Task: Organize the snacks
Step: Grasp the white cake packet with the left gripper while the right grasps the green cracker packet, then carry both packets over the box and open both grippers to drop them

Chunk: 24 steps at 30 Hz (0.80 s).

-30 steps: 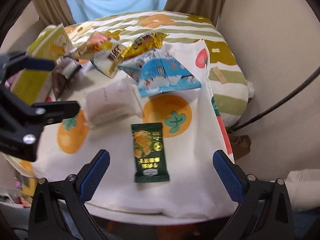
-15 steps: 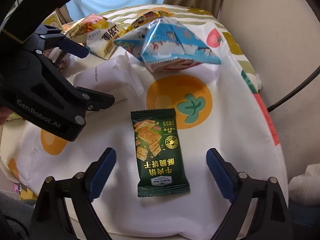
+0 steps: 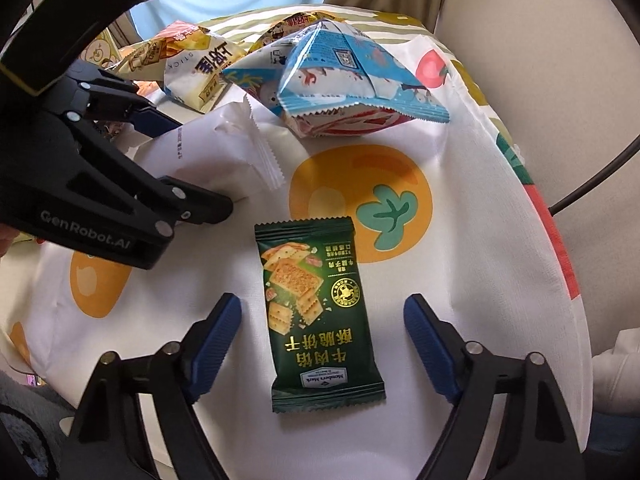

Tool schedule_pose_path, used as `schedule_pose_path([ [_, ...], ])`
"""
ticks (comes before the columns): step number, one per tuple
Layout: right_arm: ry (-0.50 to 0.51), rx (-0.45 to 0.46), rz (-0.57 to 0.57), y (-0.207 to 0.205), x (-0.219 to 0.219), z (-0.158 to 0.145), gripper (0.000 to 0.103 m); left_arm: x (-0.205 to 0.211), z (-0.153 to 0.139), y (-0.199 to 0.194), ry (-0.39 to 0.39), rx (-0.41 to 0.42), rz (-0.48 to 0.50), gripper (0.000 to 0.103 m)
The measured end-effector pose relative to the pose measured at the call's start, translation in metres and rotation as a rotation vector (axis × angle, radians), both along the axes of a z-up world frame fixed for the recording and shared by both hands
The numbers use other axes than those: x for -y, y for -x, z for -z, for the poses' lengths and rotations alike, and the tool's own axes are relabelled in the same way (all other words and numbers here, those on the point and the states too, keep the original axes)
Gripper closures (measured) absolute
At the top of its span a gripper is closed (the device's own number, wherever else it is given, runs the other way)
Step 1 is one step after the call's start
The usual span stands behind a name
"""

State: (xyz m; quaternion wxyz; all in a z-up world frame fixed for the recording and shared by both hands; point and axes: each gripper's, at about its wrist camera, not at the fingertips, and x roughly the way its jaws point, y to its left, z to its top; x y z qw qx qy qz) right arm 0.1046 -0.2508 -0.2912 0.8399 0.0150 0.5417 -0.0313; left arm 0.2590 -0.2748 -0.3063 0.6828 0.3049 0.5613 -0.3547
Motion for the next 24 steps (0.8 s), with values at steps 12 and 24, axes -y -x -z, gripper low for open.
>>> schedule_pose_path([
  [12,0.004,0.007,-0.041,-0.009,0.006,-0.003,0.053,-0.034,-0.015,0.010,0.012,-0.018,-0.138,0.040],
  [24,0.023,0.035,-0.163,-0.017,-0.008,-0.021,0.062,-0.063,-0.057,0.023,0.068,0.026,-0.321,0.040],
])
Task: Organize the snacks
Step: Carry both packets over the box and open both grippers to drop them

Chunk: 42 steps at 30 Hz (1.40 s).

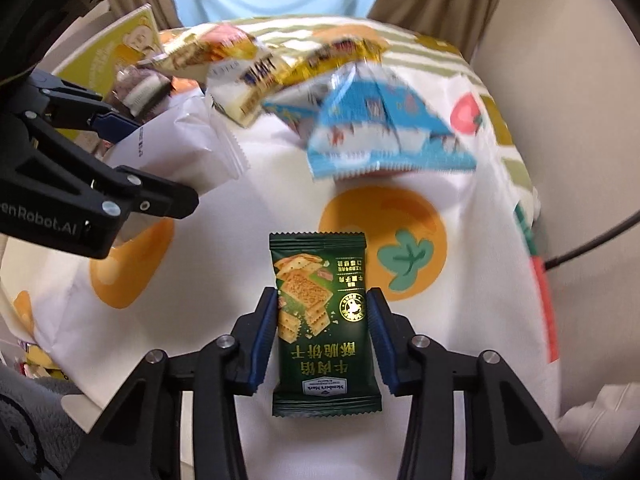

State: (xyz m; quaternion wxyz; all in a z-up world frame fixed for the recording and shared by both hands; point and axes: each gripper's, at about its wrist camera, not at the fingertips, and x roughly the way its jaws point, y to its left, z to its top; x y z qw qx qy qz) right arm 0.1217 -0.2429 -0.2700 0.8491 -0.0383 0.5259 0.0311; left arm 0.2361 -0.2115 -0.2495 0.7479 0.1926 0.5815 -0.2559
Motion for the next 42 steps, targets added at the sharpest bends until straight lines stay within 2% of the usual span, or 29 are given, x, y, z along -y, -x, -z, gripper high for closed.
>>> schedule_pose_path([
  [6,-0.025,0.045,-0.047,0.015,0.006,-0.036,0.062,-0.021,-0.051,0.010,0.077,0.063,-0.126,0.040],
  [13,-0.059,0.102,-0.141,-0.004,-0.008,-0.088,0.062,-0.070,-0.119,0.018,0.151,0.173,-0.283,0.040],
  [22,-0.123,0.202,-0.329,-0.050,-0.077,-0.150,0.062,-0.171,-0.169,-0.013,0.179,0.287,-0.493,0.040],
  [26,-0.165,0.221,-0.391,-0.082,-0.121,-0.166,0.062,-0.226,-0.177,-0.035,0.160,0.313,-0.554,0.040],
  [32,-0.204,0.221,-0.441,-0.132,-0.189,-0.172,0.062,-0.297,-0.171,-0.075,0.142,0.292,-0.614,0.040],
  [36,-0.215,0.209,-0.447,-0.158,-0.232,-0.170,0.062,-0.335,-0.151,-0.108,0.128,0.258,-0.627,0.040],
  [42,-0.209,0.167,-0.414,-0.190,-0.278,-0.157,0.062,-0.365,-0.108,-0.148,0.136,0.173,-0.605,0.040],
])
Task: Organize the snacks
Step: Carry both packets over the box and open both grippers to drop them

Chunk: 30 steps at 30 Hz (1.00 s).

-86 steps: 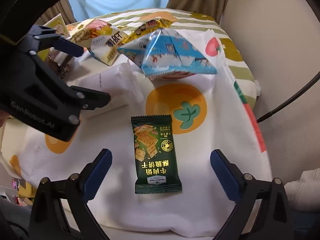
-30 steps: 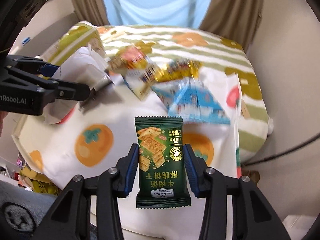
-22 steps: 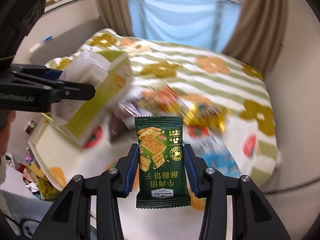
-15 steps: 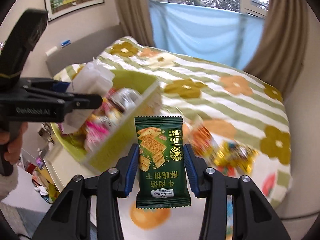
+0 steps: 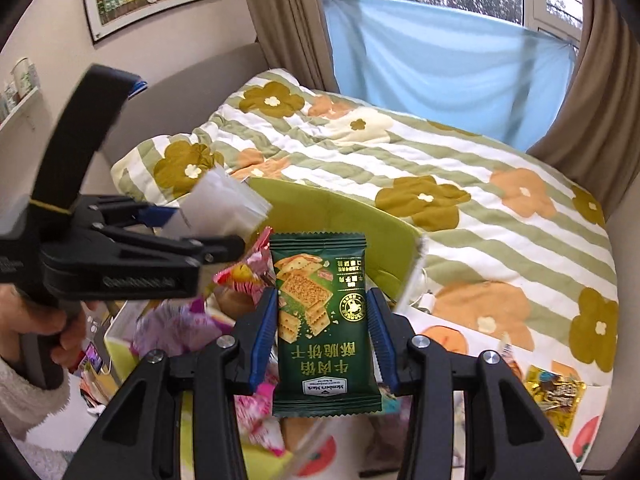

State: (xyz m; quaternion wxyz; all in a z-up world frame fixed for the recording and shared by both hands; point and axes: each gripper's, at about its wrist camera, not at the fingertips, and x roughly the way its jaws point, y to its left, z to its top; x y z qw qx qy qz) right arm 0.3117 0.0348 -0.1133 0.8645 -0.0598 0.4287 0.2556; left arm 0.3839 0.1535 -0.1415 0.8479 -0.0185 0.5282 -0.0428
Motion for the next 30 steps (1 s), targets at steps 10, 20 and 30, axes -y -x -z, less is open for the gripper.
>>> schedule_pose_path([
  [10,0.023,-0.075,0.082,-0.031,-0.023,0.024,0.062,-0.019,0.041,-0.010,0.042,-0.045,0.044,0.004],
  [20,0.030,-0.098,0.052,-0.056,-0.038,0.028,0.062,-0.037,0.038,0.008,0.044,-0.039,-0.032,0.004],
  [30,-0.016,-0.166,-0.021,-0.082,-0.066,0.035,0.057,-0.048,0.039,0.020,0.021,-0.053,-0.078,0.004],
])
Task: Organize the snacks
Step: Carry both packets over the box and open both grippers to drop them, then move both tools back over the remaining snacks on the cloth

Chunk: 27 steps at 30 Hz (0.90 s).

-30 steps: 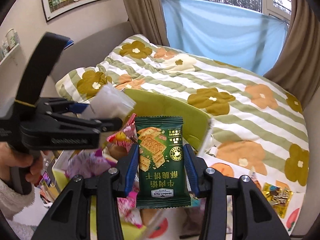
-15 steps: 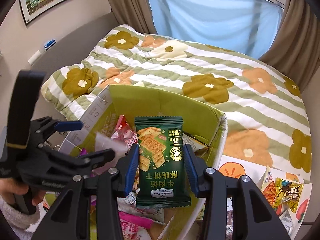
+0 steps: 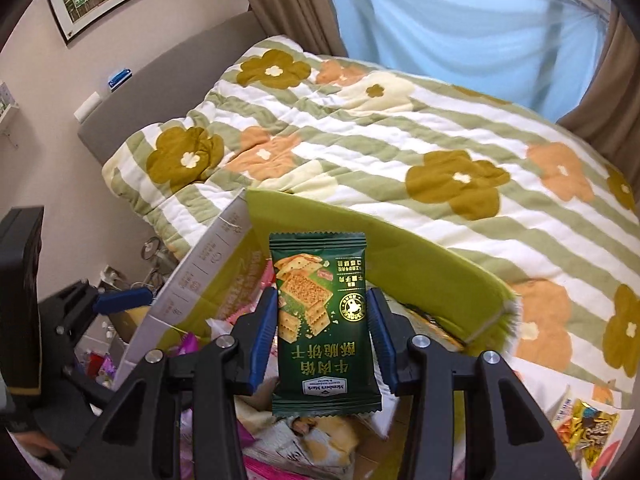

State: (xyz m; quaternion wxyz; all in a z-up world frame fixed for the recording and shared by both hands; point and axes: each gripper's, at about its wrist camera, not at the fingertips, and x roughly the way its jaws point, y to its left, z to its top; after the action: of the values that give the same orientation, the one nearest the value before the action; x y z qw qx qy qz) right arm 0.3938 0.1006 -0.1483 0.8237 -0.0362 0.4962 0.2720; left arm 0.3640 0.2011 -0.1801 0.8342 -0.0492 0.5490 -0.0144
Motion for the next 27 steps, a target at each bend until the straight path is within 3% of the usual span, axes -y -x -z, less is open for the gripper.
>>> schedule_pose_path([
  [1,-0.006,-0.002,0.004,0.000,0.000,0.000,0.053,0.000,0.000,0.002,-0.002,0.000,0.000,0.004],
  [3,-0.028,0.002,0.022,0.002,0.002,-0.002,0.017,0.001,-0.002,0.007,-0.015,0.003,0.001,0.004],
  [5,-0.051,0.008,0.040,0.007,0.007,-0.005,0.007,0.002,-0.004,0.012,-0.020,0.007,0.000,0.004],
  [18,-0.041,0.075,0.093,0.058,0.027,-0.030,0.007,0.018,-0.030,0.047,-0.032,0.061,0.031,0.004],
  [27,-0.039,0.121,0.187,0.094,0.054,-0.053,0.004,0.055,-0.064,0.062,-0.031,0.144,0.142,0.004],
])
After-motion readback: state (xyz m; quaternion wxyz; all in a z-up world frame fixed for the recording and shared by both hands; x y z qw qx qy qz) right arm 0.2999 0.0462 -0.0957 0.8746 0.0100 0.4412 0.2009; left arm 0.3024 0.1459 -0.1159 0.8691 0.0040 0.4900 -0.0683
